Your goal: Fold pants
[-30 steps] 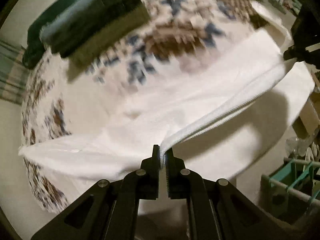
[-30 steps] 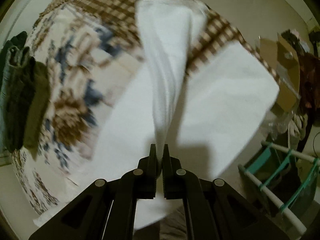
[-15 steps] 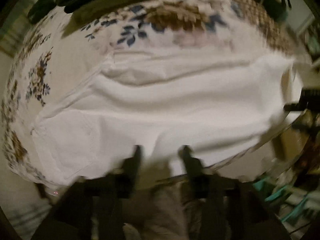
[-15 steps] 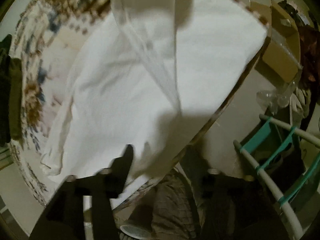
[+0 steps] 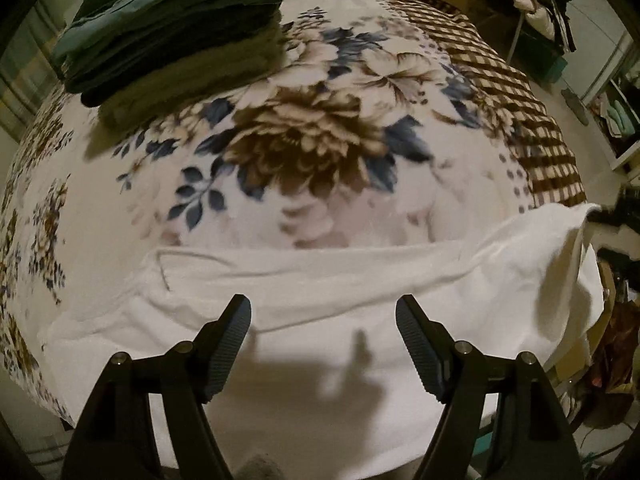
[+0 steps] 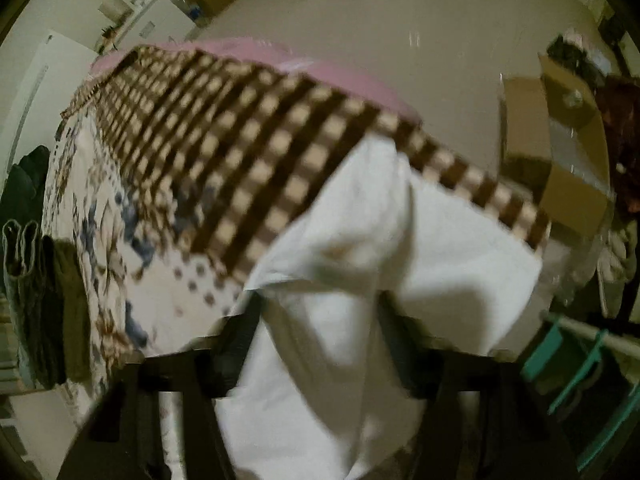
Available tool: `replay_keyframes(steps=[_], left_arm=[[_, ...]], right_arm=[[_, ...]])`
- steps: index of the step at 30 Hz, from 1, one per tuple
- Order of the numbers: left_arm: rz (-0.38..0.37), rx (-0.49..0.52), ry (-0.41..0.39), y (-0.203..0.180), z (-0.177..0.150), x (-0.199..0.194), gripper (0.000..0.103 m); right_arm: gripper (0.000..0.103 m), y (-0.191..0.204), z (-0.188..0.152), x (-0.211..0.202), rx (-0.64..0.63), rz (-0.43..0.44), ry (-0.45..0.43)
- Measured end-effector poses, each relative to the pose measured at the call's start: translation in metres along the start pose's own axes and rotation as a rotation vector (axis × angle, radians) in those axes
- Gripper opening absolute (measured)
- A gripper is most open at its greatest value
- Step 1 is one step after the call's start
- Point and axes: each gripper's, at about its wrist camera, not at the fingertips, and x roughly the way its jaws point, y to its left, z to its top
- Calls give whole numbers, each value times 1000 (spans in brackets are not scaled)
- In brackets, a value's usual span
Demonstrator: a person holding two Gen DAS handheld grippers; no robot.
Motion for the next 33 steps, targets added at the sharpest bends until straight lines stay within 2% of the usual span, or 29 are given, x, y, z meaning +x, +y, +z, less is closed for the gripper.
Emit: replay_keyframes(steps=[1,3,6,8,9,10,12,13,16,21,22,24,25,30,33], left_arm=[[-7,-1,3,-2,1,0,73],[-18,-5,12,-4,0,0,73],[-25,-2,41,-6,-8,6,73],[-33,-6,70,-8,-13,11,73],[-40,-13,91,-9,-17,15,73],[-45,-18,101,-10,-19,16,73],[-50,-20,112,-13,-23,18,73],[-49,-18,113,-15,-26,18,73],[-50,-11,125,-21,-31,20,73],[-44,6,131,-28,-36,22,73],[-41,8,127,-29,-37,22,73],[-39,8,126,-29,-37,22,73],[-38,5,126,-30,-36,23,73],[-36,2,130,-32,-41,23,73],[-32,13,131,-37,-46,23,73]], right_arm=[[0,-4,1,-6,19,-34,-24],[0,-25,-3,-25,110,-56,-85],[1,-79,-4,-42,255,-118,-91],[1,-115,-5,-37,344,-64,-11],[4,-130,-6,-33,385,5,26],[9,-136,-7,-31,400,36,43],[51,-137,-7,-32,373,50,42],[54,-135,-8,-34,352,59,30],[54,-120,-15,-20,311,59,66],[54,-122,-28,33,350,79,170],[51,-122,-30,43,365,103,182],[10,-122,-33,51,389,132,149],[5,-121,-35,48,378,115,116],[4,-117,-47,19,322,101,23],[4,-126,-55,6,351,87,19]])
